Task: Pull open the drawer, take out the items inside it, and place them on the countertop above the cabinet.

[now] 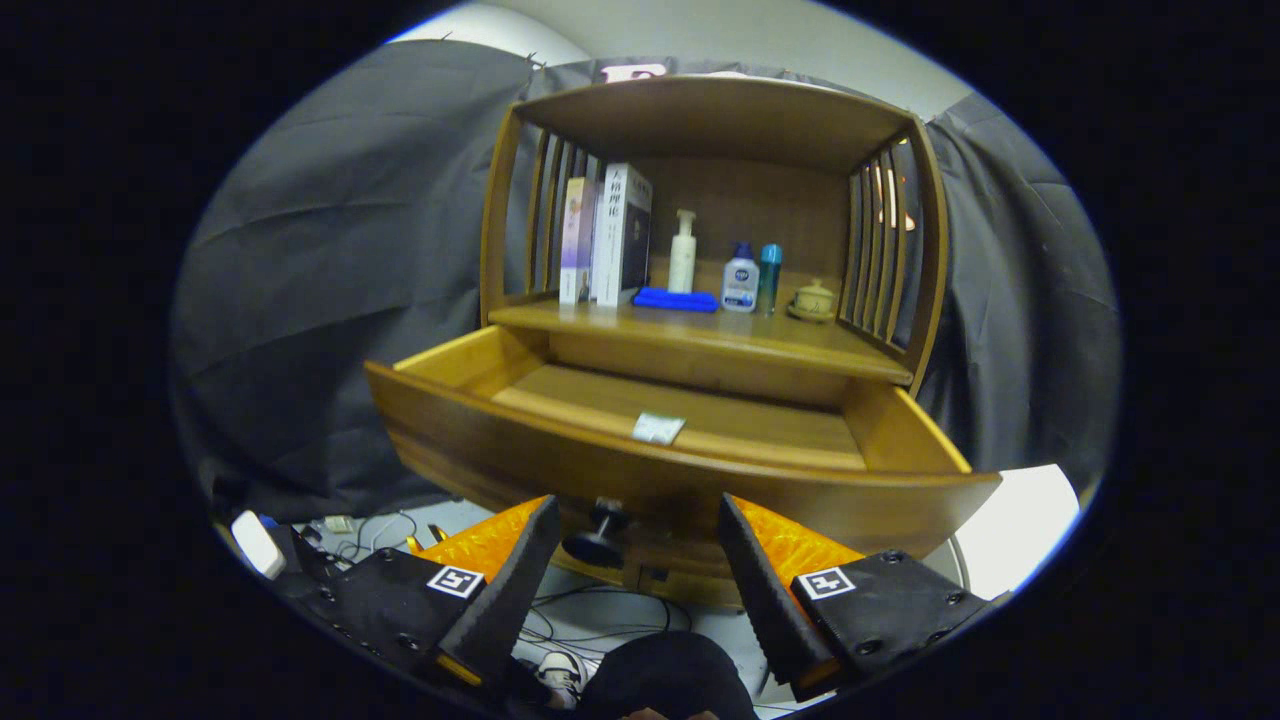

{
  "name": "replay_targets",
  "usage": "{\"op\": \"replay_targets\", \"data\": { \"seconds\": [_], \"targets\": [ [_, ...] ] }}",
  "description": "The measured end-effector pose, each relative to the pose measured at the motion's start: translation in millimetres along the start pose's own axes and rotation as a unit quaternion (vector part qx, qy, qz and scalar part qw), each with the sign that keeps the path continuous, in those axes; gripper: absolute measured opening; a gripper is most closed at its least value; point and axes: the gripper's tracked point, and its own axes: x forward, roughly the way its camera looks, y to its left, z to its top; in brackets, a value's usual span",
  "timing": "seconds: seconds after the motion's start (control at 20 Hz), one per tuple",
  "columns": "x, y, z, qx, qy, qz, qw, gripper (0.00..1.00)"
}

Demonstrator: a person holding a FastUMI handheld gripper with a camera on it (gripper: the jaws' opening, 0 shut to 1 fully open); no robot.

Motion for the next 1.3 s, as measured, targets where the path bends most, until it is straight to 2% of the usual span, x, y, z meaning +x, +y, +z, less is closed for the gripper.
{"op": "replay_targets", "data": {
  "seconds": [0.35, 0.45, 0.6, 0.75, 0.85, 1.1, 1.3],
  "targets": [
    [18, -17, 80, -0.043, -0.028, -0.019, 0.999, 0.98],
    [31, -8, 97, -0.042, -0.030, 0.008, 0.999, 0.98],
    [65, 5, 108, -0.040, 0.004, 0.050, 0.998, 0.98],
    [97, 20, 100, -0.022, 0.075, 0.088, 0.993, 0.98],
    [114, 22, 84, -0.017, 0.142, 0.107, 0.984, 0.98],
    [155, 2, 42, -0.063, 0.265, 0.081, 0.959, 0.98],
    [174, 3, 13, -0.087, 0.322, 0.076, 0.940, 0.99]
  ]
}}
